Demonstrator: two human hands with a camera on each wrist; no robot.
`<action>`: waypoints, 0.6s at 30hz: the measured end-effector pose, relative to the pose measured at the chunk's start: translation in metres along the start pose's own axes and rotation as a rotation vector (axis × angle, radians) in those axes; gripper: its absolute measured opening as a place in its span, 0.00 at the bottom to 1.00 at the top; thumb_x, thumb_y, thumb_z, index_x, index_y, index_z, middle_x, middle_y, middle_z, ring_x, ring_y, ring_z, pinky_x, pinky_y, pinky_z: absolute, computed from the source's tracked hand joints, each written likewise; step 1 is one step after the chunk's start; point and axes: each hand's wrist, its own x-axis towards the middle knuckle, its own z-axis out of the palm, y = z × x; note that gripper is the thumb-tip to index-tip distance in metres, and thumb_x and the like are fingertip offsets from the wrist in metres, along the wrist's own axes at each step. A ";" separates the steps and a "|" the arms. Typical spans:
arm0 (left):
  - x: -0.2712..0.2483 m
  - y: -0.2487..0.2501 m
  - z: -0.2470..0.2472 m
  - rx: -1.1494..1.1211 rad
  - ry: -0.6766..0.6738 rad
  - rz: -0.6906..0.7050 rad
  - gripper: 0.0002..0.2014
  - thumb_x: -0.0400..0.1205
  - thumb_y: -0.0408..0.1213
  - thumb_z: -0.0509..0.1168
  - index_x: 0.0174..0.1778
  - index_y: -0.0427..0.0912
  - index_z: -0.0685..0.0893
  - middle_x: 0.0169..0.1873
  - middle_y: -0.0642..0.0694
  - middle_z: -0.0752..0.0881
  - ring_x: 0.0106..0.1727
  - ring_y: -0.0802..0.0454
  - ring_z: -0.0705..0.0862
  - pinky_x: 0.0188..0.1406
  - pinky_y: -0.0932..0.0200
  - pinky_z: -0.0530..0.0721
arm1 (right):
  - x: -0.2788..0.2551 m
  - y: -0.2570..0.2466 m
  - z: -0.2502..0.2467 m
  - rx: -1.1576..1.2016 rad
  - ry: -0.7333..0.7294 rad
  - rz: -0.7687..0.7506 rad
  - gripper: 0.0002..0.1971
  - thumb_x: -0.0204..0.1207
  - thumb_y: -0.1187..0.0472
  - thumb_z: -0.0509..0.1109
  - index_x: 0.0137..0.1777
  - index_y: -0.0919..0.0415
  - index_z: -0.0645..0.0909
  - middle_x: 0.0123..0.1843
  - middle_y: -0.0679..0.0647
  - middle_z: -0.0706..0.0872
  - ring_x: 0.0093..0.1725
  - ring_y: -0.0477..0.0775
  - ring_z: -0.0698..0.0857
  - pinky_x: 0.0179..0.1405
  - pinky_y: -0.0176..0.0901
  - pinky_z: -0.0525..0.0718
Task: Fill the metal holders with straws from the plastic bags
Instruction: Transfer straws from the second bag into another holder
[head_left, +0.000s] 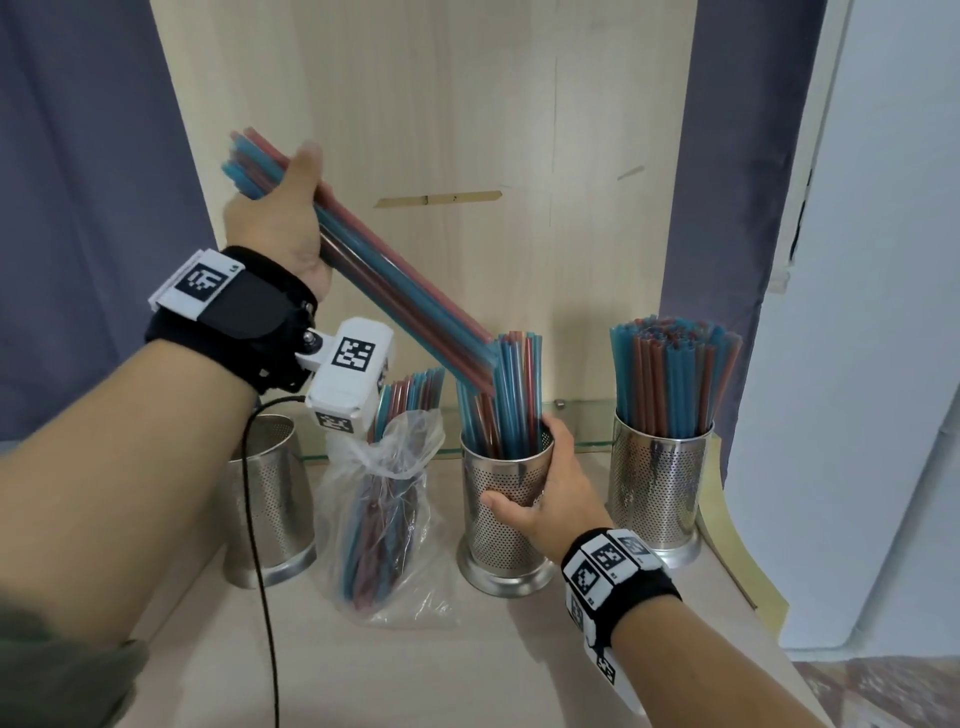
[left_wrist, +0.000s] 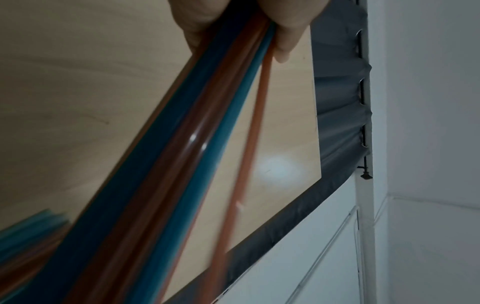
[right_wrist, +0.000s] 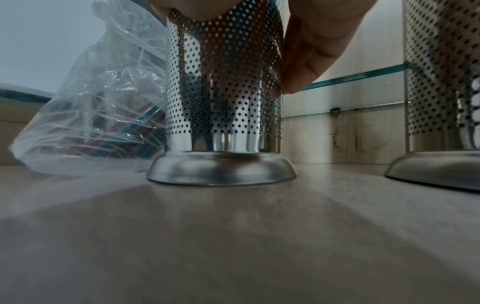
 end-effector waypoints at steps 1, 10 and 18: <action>-0.003 -0.005 0.001 -0.007 -0.016 -0.022 0.11 0.76 0.36 0.76 0.37 0.41 0.79 0.24 0.50 0.80 0.24 0.56 0.81 0.34 0.60 0.86 | 0.000 0.000 0.000 -0.002 0.000 0.001 0.55 0.57 0.38 0.82 0.80 0.38 0.51 0.75 0.46 0.77 0.72 0.48 0.79 0.74 0.50 0.78; -0.020 -0.062 -0.005 0.164 -0.056 -0.075 0.11 0.75 0.41 0.77 0.45 0.42 0.82 0.34 0.50 0.84 0.35 0.53 0.85 0.47 0.51 0.89 | -0.001 -0.001 -0.001 -0.011 0.005 -0.002 0.56 0.60 0.41 0.84 0.81 0.39 0.50 0.74 0.45 0.77 0.73 0.47 0.78 0.74 0.47 0.77; -0.046 -0.088 -0.010 0.404 -0.094 0.098 0.08 0.78 0.40 0.73 0.40 0.44 0.81 0.32 0.52 0.84 0.28 0.62 0.83 0.26 0.69 0.81 | 0.001 0.001 0.000 -0.025 0.026 -0.017 0.55 0.56 0.35 0.80 0.80 0.38 0.51 0.73 0.44 0.78 0.71 0.45 0.79 0.73 0.45 0.78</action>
